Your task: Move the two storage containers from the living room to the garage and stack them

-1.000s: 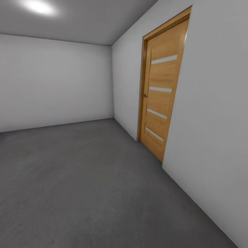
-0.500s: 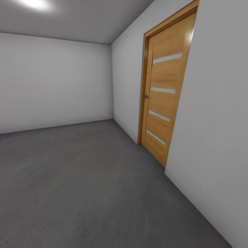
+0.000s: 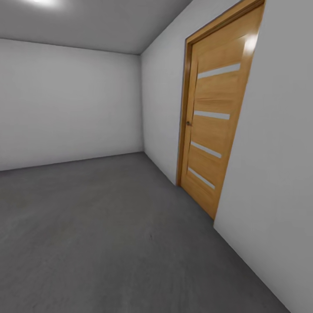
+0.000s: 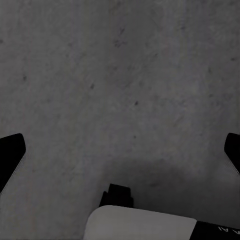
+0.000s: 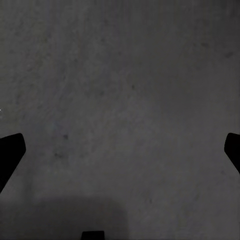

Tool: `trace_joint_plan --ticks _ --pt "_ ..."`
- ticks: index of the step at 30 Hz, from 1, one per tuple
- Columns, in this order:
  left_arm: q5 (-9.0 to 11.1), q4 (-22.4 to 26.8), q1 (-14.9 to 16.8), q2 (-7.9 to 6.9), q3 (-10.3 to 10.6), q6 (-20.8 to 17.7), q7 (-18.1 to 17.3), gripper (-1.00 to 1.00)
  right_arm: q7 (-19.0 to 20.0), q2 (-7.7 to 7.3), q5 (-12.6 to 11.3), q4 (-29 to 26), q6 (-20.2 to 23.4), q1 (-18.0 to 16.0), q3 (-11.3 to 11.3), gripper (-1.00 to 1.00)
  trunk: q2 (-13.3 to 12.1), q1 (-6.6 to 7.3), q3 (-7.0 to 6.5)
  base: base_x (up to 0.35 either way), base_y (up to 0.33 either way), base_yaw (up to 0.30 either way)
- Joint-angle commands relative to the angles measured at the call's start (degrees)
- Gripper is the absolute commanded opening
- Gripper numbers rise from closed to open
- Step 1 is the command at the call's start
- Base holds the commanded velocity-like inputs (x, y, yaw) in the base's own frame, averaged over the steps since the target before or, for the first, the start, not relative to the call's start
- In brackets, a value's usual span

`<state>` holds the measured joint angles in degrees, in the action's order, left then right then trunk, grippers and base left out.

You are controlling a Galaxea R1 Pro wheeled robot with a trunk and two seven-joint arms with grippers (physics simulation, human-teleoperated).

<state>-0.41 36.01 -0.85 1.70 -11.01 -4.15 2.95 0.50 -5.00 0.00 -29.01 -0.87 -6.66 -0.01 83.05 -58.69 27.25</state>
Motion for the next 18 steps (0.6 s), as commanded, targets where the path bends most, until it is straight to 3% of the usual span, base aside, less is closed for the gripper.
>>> trace_joint_plan --ticks 1,18 --pt "-0.1 0.2 0.0 0.06 -0.1 -0.4 0.0 1.00 0.1 -0.01 0.0 0.0 -0.1 0.0 0.0 1.00 0.0 -0.04 0.05 0.329 0.089 0.000" --pt "0.0 0.2 0.0 0.05 -0.1 -0.4 0.0 1.00 0.0 -0.01 0.0 0.0 -0.1 0.0 -0.1 1.00 0.0 -0.04 0.05 0.329 0.120 0.000"
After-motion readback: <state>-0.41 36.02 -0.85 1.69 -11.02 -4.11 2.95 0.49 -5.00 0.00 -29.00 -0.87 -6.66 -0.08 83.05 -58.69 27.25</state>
